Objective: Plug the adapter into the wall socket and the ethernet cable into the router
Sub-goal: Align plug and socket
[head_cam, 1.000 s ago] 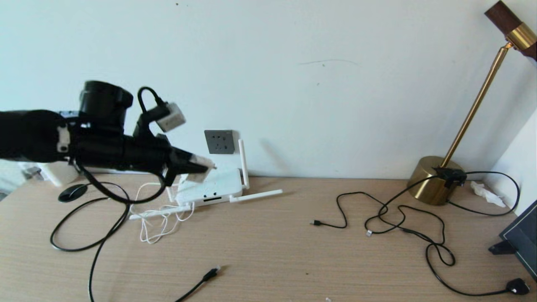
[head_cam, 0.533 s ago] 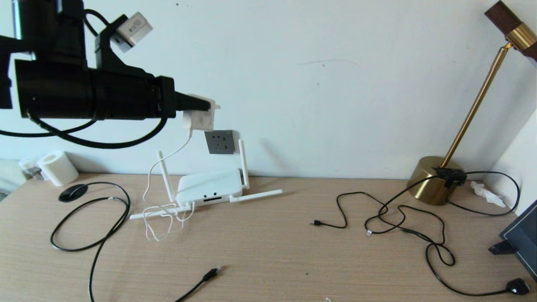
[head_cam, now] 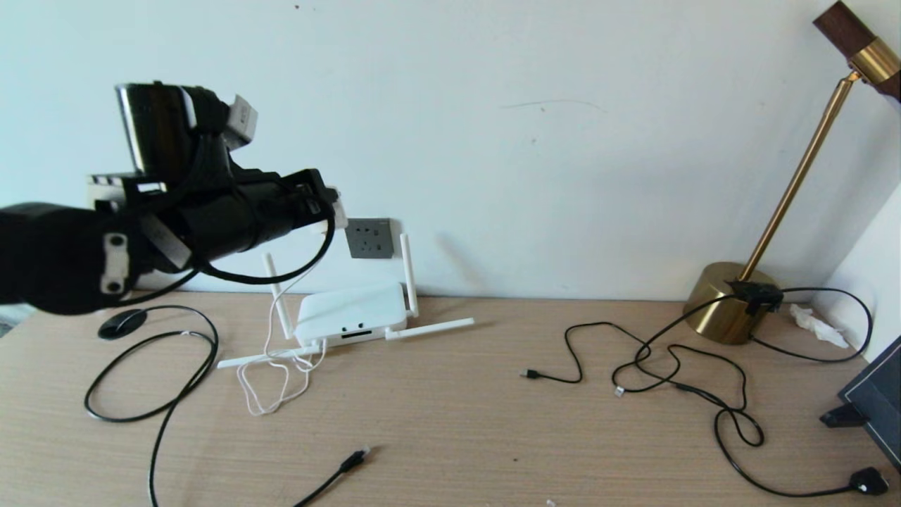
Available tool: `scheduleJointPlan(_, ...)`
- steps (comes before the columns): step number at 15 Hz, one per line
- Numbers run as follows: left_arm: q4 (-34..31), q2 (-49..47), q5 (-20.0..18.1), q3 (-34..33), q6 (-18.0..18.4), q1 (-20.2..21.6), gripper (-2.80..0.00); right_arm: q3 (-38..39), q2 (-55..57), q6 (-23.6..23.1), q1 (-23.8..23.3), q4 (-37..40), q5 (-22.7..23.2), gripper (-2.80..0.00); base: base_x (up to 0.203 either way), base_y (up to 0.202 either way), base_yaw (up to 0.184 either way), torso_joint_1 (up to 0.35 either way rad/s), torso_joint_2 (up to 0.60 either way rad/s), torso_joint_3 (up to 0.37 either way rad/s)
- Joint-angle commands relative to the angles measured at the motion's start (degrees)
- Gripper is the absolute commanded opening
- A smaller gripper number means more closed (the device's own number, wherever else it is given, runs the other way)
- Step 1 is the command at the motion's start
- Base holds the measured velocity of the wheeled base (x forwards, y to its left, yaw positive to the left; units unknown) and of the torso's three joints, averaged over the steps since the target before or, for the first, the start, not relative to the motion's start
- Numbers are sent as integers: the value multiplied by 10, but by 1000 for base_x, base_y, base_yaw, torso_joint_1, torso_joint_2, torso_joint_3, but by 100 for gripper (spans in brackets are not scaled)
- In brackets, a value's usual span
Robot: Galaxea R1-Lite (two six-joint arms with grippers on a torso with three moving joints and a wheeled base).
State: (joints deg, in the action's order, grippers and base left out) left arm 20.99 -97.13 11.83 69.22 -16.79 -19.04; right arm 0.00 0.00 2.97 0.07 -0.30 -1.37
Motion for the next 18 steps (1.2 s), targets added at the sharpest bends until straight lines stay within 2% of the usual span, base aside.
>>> scheduleJointPlan(1,177,-38,20,-80,51,-5,-280,0,1,0,0,0,0,-280,0,0,0,0,0,0)
scheduleJointPlan(4,326,-61,22,-152,94,-4,-280,0,1,0,0,0,0,-280,0,0,0,0,0,0)
scheduleJointPlan(6,394,-91,23,-172,115,5,-280,0,1,0,0,0,0,-280,0,0,0,0,0,0)
scheduleJointPlan(14,526,-201,2,-192,139,16,-280,0,1,0,0,0,0,-280,0,0,0,0,0,0)
scheduleJointPlan(18,592,-259,-1,-176,170,15,-280,0,1,0,0,0,0,-280,0,0,0,0,0,0)
